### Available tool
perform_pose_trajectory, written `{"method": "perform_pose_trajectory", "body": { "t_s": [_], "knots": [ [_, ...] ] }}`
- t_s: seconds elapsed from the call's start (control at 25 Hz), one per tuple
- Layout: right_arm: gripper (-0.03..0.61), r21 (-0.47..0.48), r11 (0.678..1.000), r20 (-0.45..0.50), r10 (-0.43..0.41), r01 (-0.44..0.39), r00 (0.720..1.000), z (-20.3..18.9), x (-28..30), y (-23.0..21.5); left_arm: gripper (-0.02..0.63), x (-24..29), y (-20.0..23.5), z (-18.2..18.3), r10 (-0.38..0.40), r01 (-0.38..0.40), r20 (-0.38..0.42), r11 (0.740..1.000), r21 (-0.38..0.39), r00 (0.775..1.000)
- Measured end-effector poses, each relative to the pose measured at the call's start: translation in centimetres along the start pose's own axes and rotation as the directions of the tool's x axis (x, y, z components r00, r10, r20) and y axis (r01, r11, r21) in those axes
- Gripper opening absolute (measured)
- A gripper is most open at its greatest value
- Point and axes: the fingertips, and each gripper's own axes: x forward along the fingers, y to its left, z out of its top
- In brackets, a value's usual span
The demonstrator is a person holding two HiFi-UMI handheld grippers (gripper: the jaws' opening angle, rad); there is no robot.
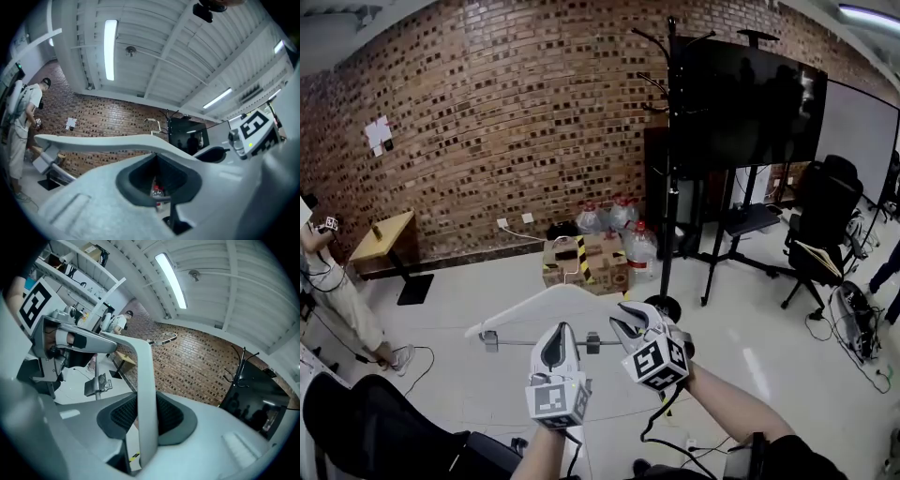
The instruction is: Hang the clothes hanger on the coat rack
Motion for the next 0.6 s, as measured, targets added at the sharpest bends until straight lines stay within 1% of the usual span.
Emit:
{"method": "perform_pose_trajectory", "body": {
  "t_s": [0.12,0.24,0.4,0.52,0.6],
  "knots": [
    [0.109,0.000,0.999,-0.005,-0.045,0.045,0.999,-1.4,0.1,-3.4,0.005,2.9,-0.5,0.1,-0.008,0.008,0.008,1.000,0.008,1.000],
    [0.109,0.026,0.995,-0.017,-0.096,0.097,0.995,-2.9,-0.2,-6.2,0.005,5.2,-1.2,0.3,-0.033,0.032,0.011,0.999,0.020,0.999],
    [0.109,0.070,0.985,-0.059,-0.154,0.158,0.986,-5.6,-0.5,-8.6,0.005,7.6,-2.1,-0.5,-0.079,0.079,0.002,0.996,0.037,0.997],
    [0.109,0.055,0.977,-0.096,-0.202,0.208,0.975,-7.8,-0.4,-10.6,0.005,9.6,-2.8,-1.7,-0.136,0.135,-0.001,0.989,0.067,0.991],
    [0.109,0.033,0.971,-0.117,-0.231,0.237,0.966,-8.9,0.2,-12.2,0.005,11.6,-3.4,-1.9,-0.167,0.166,0.009,0.984,0.065,0.986]
  ]
}}
